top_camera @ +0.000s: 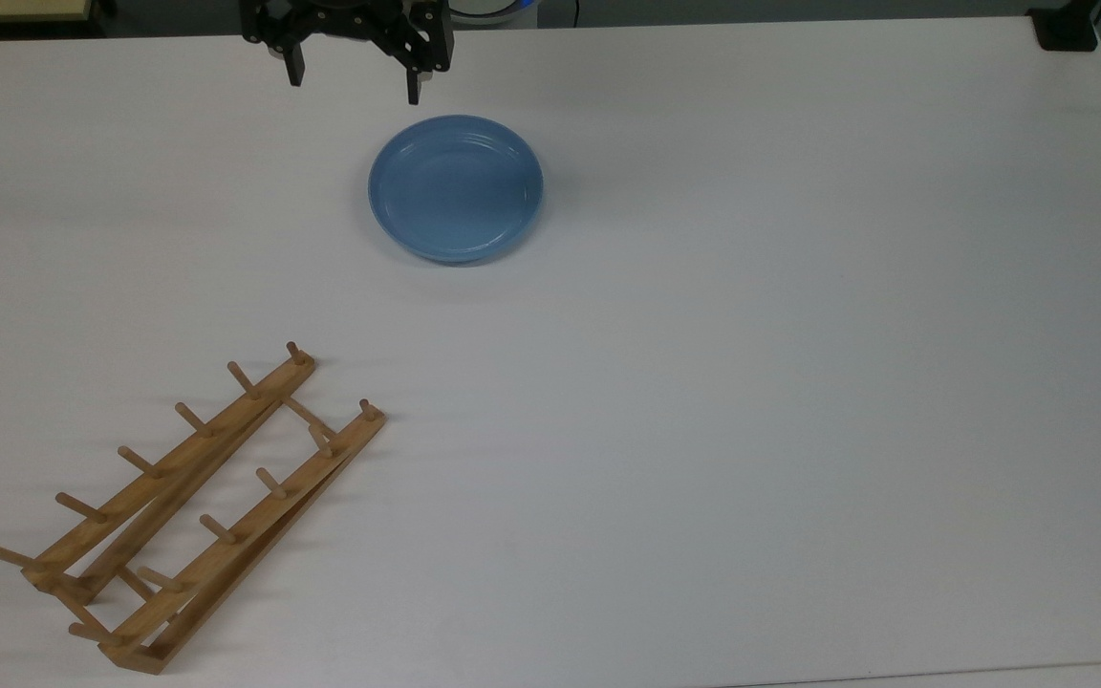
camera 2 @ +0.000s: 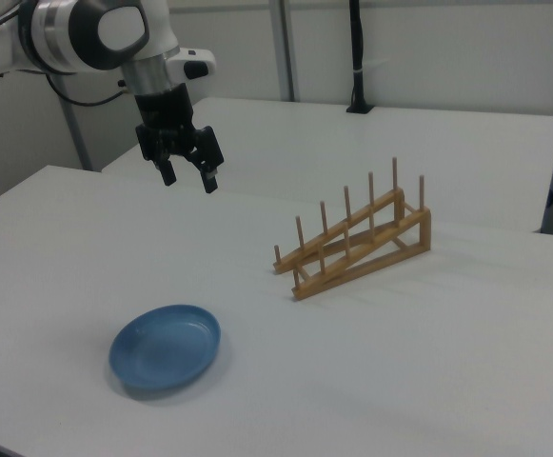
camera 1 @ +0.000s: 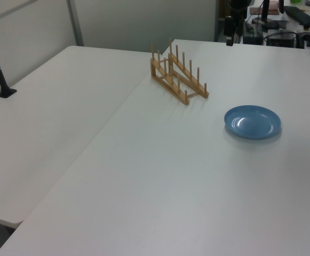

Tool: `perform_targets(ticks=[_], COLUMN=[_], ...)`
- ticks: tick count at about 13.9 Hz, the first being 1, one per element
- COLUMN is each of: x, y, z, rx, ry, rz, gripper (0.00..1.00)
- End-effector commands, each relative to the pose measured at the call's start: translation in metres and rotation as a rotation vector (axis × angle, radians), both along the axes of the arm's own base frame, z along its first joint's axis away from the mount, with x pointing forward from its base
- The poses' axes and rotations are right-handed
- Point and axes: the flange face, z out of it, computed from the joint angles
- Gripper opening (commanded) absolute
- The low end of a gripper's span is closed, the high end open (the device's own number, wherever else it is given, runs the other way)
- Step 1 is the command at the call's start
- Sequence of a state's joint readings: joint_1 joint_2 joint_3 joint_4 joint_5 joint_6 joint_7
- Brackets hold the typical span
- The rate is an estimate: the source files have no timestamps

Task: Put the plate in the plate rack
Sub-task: 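Move the open gripper down toward the rim of the blue plate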

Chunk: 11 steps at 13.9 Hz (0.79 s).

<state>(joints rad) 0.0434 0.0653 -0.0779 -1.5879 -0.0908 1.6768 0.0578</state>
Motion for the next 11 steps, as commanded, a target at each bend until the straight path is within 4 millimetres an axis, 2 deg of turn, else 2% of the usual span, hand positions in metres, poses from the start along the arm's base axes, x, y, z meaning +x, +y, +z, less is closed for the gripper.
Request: perform_targets(ticks=[1,7,9,11], x=[0.0,0.0,-0.001,0.007], y=[0.002,0.0,-0.007,-0.01], z=[-0.006,-0.005,-0.008,-0.025], rx=[-0.019,-0.019,-0.018,-0.021], ry=[0.008,0.007,0.012,0.038], rz=[0.004,0.001,-0.011,-0.013], gripper=[1.0,1.0,1.0,1.0])
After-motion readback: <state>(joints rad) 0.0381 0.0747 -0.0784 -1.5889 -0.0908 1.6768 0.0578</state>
